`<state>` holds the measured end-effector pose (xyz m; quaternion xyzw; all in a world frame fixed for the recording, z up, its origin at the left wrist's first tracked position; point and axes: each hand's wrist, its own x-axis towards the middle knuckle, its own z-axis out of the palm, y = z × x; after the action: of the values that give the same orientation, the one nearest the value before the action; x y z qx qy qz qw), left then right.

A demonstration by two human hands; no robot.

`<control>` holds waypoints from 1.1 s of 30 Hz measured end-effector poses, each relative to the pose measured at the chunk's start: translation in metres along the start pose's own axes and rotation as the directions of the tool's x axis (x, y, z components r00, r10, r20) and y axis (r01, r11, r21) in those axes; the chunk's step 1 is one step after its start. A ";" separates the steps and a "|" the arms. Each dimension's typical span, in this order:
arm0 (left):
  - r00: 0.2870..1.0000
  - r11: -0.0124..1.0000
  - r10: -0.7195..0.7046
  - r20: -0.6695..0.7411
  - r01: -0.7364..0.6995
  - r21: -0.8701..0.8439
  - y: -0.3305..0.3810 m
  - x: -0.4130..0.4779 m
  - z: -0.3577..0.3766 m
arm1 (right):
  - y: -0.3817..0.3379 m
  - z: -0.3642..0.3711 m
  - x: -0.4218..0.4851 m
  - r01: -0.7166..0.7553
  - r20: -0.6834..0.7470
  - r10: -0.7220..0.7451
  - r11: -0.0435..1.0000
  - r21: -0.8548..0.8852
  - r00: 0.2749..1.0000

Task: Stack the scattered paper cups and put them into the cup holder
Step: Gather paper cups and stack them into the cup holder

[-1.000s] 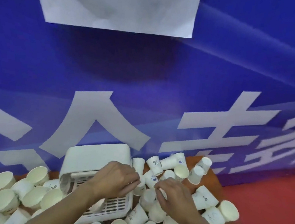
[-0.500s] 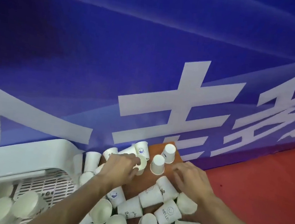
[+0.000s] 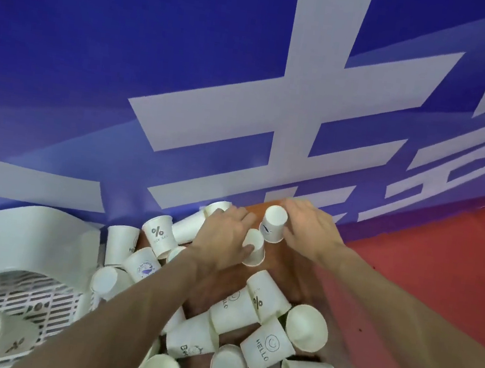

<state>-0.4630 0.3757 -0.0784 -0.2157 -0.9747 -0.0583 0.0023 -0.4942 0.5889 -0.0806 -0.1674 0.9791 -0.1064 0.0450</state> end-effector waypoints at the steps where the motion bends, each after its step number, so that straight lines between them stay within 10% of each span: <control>1: 1.000 1.000 0.011 0.017 -0.011 0.008 0.003 0.008 0.008 | 0.004 0.003 0.009 0.014 0.009 -0.013 0.999 -0.031 1.000; 11: 0.980 0.979 -0.002 0.201 -0.038 0.198 0.008 0.031 0.046 | 0.001 0.031 0.058 0.209 0.264 -0.149 0.953 -0.218 0.953; 19: 0.981 0.996 -0.078 0.179 0.068 0.061 0.007 0.036 0.043 | 0.001 0.036 0.054 -0.113 0.158 0.105 0.993 0.043 0.982; 33: 0.967 0.957 -0.034 0.252 -0.041 0.286 0.034 0.043 0.060 | 0.000 0.039 0.031 -0.037 0.469 0.123 0.981 -0.189 0.875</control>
<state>-0.4864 0.4308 -0.1325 -0.2205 -0.9645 0.1130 -0.0910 -0.5183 0.5710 -0.1201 -0.1510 0.9492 0.0264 0.2749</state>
